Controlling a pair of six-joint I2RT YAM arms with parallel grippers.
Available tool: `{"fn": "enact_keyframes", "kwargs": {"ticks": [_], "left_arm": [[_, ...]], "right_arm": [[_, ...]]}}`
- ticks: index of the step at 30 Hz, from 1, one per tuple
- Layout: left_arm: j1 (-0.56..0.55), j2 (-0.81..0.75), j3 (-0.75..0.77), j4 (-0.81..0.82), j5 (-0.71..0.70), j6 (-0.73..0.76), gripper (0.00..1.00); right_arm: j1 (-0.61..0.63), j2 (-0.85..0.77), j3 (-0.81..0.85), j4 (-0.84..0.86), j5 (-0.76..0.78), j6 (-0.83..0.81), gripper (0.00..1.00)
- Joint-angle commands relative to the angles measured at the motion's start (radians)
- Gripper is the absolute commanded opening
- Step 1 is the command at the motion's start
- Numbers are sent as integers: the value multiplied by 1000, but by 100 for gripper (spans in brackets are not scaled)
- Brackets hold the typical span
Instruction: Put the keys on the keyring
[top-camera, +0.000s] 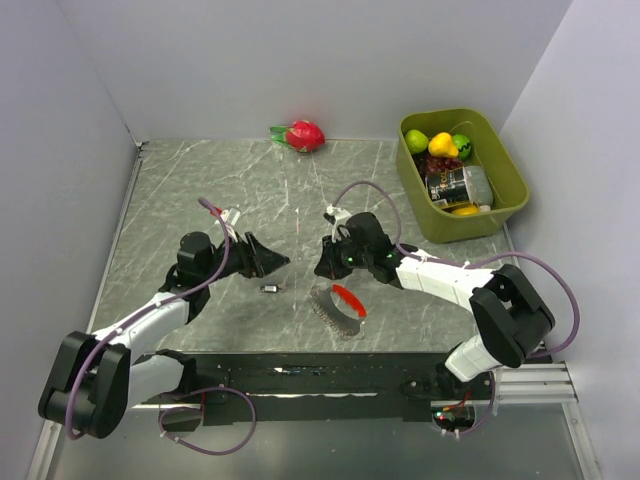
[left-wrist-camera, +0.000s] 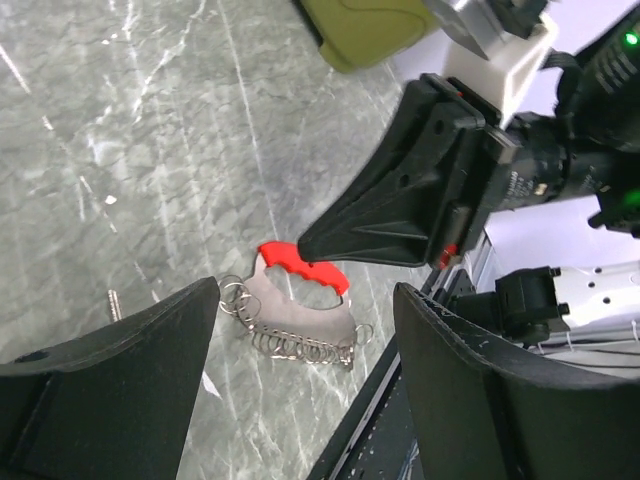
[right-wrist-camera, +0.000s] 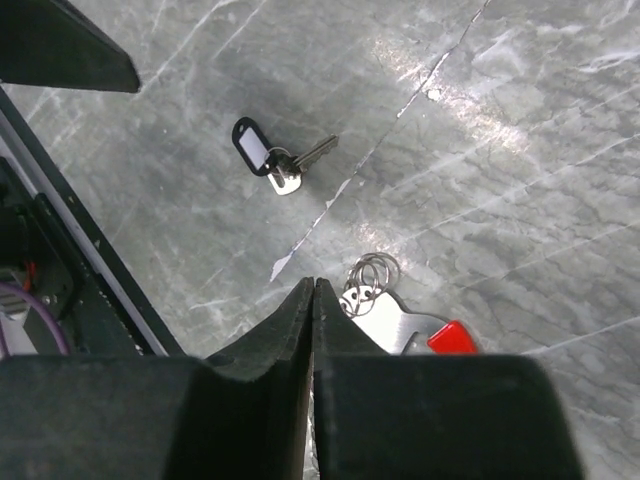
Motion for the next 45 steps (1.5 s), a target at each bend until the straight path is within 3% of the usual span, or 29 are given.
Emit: {"fn": "enact_keyframes", "kwargs": {"ticks": [1, 4, 8, 24, 33, 37, 40, 45], "left_arm": [[-18, -34, 28, -11, -5, 31, 77], [-24, -37, 20, -14, -13, 31, 77], [-33, -37, 16, -19, -22, 32, 77], [-49, -26, 16, -29, -45, 46, 77], [-49, -31, 16, -39, -54, 51, 76], [-50, -34, 13, -40, -56, 52, 76], [-50, -38, 16, -48, -60, 57, 76], [-50, -44, 28, -66, -70, 71, 76]], "right_arm": [[-11, 11, -4, 26, -14, 0, 23], [-15, 68, 17, 18, -17, 21, 36], [-20, 149, 62, -18, -53, 33, 41], [-26, 290, 106, -20, -137, 67, 41], [-28, 300, 103, -3, -137, 81, 32], [-28, 284, 97, 14, -149, 87, 10], [-28, 261, 94, 18, -148, 81, 1], [-28, 180, 66, 34, -139, 50, 0]]}}
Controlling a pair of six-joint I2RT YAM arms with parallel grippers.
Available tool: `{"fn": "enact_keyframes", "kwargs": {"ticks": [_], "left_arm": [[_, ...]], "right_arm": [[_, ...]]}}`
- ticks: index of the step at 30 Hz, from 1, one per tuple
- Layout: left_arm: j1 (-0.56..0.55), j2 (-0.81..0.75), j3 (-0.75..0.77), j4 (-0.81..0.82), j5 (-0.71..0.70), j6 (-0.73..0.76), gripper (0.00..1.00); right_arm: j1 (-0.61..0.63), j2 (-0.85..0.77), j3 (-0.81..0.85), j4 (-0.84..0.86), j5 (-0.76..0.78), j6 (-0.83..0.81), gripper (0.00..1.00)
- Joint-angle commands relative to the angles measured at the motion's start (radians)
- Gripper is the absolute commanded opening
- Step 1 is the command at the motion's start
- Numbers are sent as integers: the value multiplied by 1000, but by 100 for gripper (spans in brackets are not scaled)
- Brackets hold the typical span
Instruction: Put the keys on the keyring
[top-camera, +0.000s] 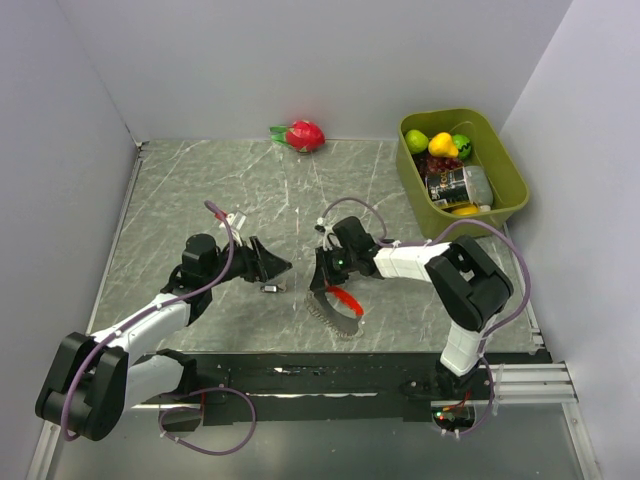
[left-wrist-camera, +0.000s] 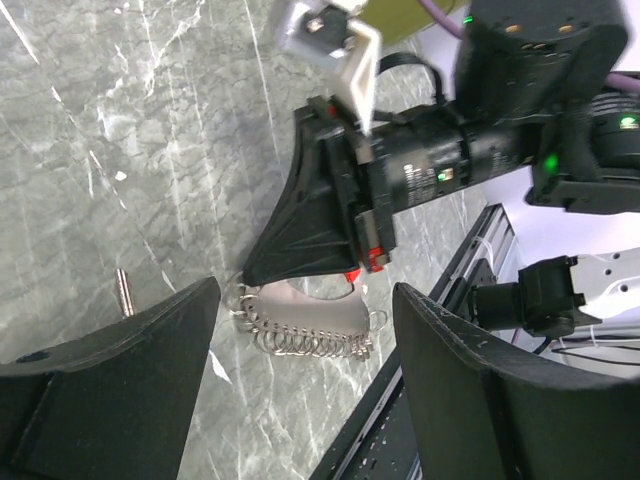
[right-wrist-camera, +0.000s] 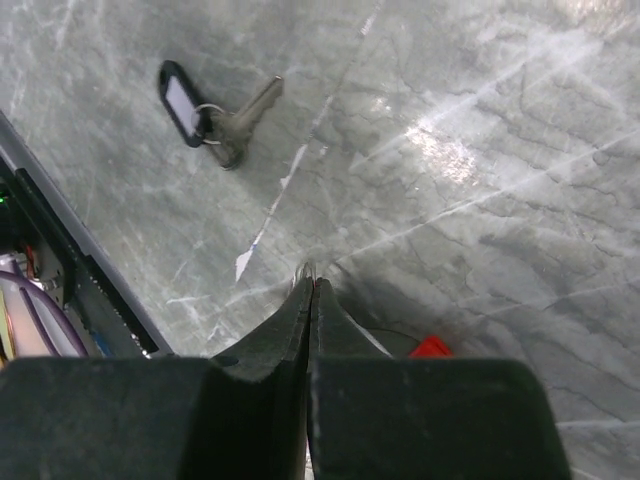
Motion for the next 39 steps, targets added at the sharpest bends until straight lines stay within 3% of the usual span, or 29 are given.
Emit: {"fn": "enact_keyframes", "kwargs": {"ticks": [1, 7, 15, 22, 28, 39], "left_arm": [[-4, -27, 30, 4, -15, 30, 76], [-6, -38, 31, 14, -9, 31, 76], [-7, -87, 65, -33, -4, 82, 76], [-9, -132, 56, 5, 42, 76, 74], [-12, -142, 71, 74, 160, 58, 68], [-72, -129, 141, 120, 261, 33, 58]], "right_arm": [[-9, -114, -18, 63, 1, -31, 0], [-7, -225, -62, 97, -7, -75, 0], [-7, -362, -141, 216, -206, -178, 0], [-7, -487, -194, 287, -264, -189, 0], [-36, -568, -256, 402, -323, -111, 0], [-175, -564, -365, 849, -520, 218, 0]]}}
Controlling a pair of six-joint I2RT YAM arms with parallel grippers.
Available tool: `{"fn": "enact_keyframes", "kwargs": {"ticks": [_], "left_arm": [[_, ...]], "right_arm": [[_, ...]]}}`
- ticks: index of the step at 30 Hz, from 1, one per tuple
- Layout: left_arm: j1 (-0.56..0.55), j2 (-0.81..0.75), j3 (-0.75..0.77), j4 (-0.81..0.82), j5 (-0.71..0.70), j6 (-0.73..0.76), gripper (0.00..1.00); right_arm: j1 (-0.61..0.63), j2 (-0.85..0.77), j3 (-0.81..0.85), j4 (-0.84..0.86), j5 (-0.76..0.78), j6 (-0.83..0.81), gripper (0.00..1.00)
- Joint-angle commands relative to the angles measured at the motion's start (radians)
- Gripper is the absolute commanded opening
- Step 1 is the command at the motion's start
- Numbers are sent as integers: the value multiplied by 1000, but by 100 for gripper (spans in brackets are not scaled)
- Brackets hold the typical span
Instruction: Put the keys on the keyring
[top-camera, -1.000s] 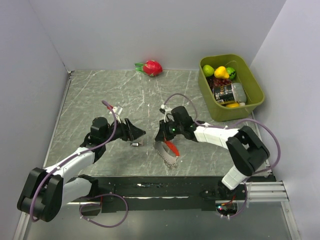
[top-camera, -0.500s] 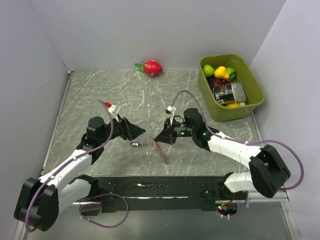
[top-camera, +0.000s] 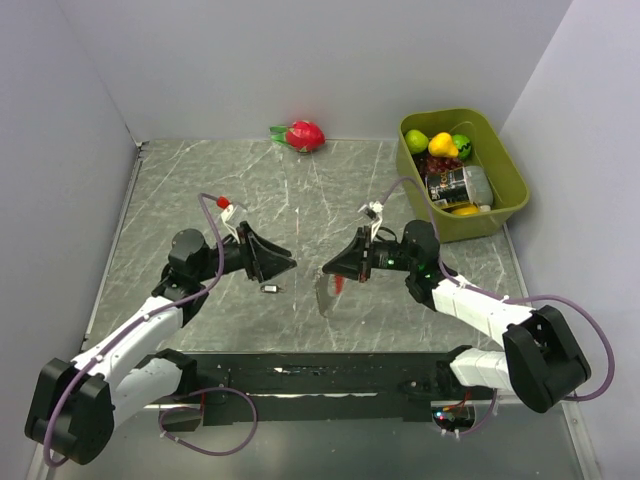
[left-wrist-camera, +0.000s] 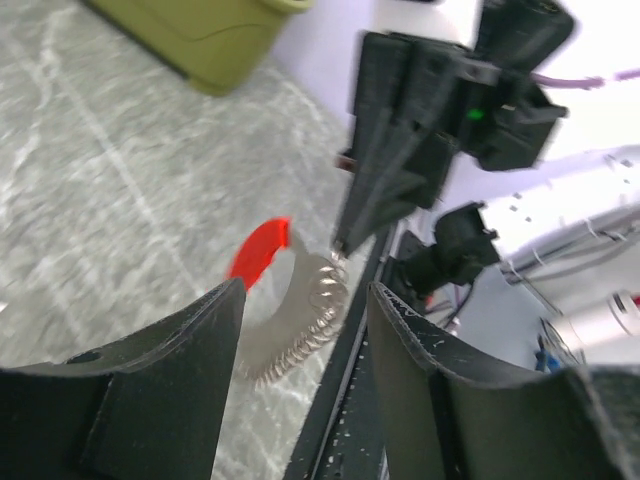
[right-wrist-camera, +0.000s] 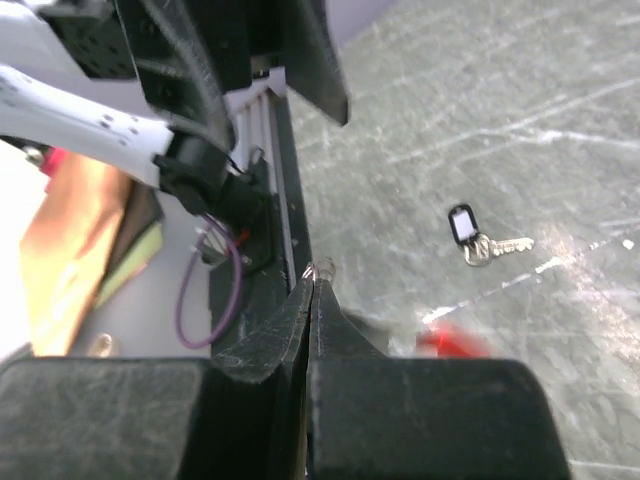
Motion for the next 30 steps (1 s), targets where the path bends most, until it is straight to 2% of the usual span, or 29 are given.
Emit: {"fn": "enact_keyframes", "kwargs": {"ticks": [1, 5, 12, 15, 21, 30], "left_arm": [[-56, 7, 71, 50, 56, 4, 58], [-111, 49, 118, -31, -1, 58, 56], [-120, 61, 129, -24, -4, 80, 59], [-119, 50, 129, -19, 23, 103, 59], [-120, 79, 115, 88, 163, 61, 58], [-166, 141, 129, 98, 175, 60, 51]], "right_arm": [[-34, 3, -9, 277, -101, 149, 0], [-35, 5, -8, 296, -113, 172, 0], [-37, -17, 9, 250, -156, 149, 0], [-35, -23, 21, 227, -179, 140, 0], [-38, -15, 41, 254, -225, 167, 0], [-42, 11, 37, 337, -238, 235, 0]]}}
